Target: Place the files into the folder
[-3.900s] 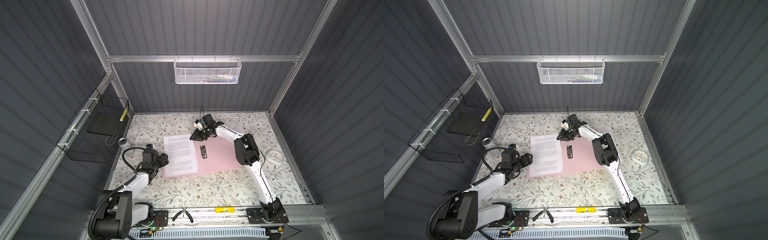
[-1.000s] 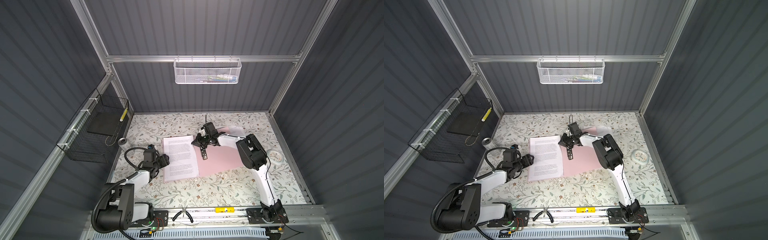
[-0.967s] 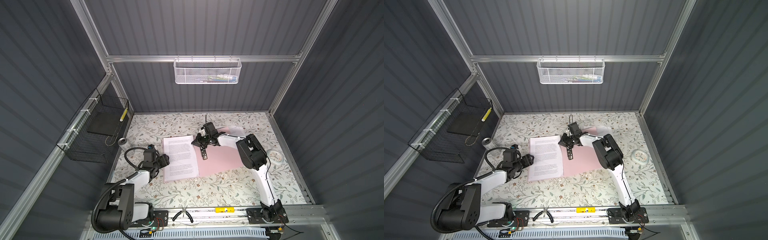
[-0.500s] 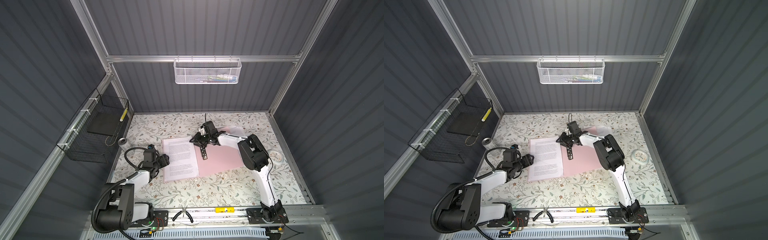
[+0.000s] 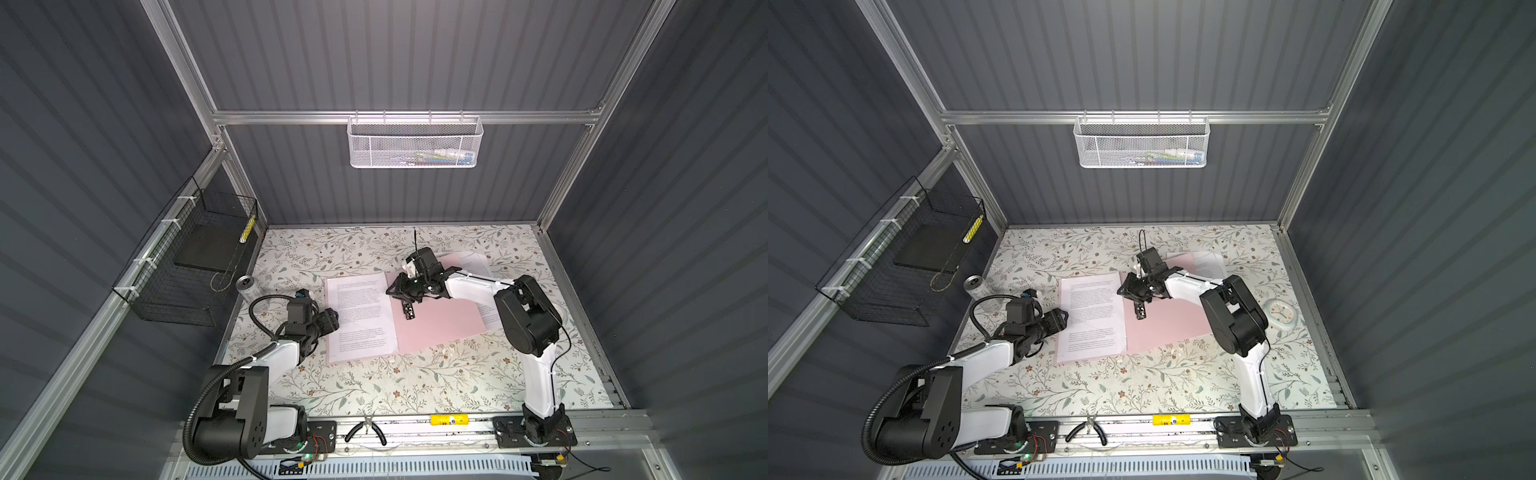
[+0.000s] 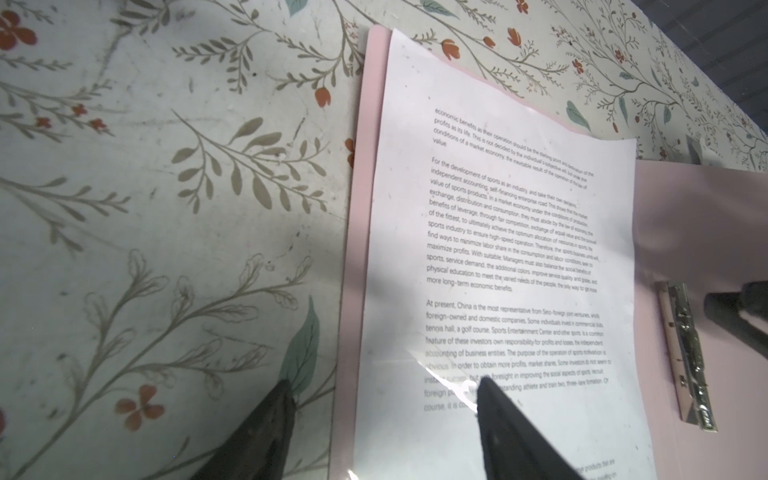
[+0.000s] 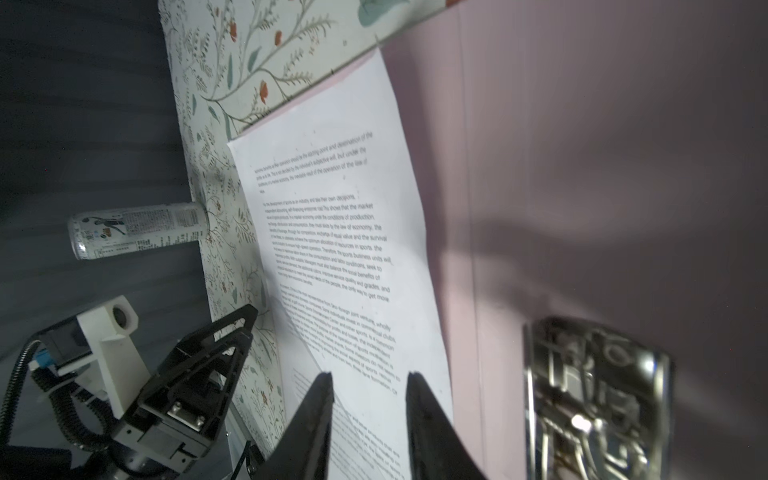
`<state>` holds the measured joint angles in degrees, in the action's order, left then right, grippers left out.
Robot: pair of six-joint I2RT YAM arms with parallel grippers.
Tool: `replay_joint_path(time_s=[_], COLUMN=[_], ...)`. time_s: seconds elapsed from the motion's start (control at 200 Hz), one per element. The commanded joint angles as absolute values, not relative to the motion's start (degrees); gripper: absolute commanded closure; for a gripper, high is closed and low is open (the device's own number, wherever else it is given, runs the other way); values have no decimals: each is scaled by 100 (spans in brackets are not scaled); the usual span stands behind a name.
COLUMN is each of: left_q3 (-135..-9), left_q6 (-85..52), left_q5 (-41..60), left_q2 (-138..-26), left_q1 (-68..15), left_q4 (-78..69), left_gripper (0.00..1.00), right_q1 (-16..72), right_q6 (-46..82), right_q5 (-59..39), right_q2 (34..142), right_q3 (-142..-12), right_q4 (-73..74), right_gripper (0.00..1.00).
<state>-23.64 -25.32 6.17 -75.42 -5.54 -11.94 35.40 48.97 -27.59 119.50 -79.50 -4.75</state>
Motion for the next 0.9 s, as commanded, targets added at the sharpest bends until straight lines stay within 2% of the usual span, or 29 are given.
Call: replay_joint_path(time_s=[0.0, 0.896], left_q3=[-2553, -2715], left_q6=[-2487, -2435], left_q5=[746, 949], left_q2=[-7628, -7927], left_q1=[-527, -527], left_q4=[-1230, -1257], left_gripper=[30, 30], right_q1=[3593, 3863], right_q6=[4845, 4815], right_q5=[-2732, -2890], right_q2=[11960, 12479], right_q3=[-7713, -8051], right_q4=[-512, -712], right_gripper=[68, 69])
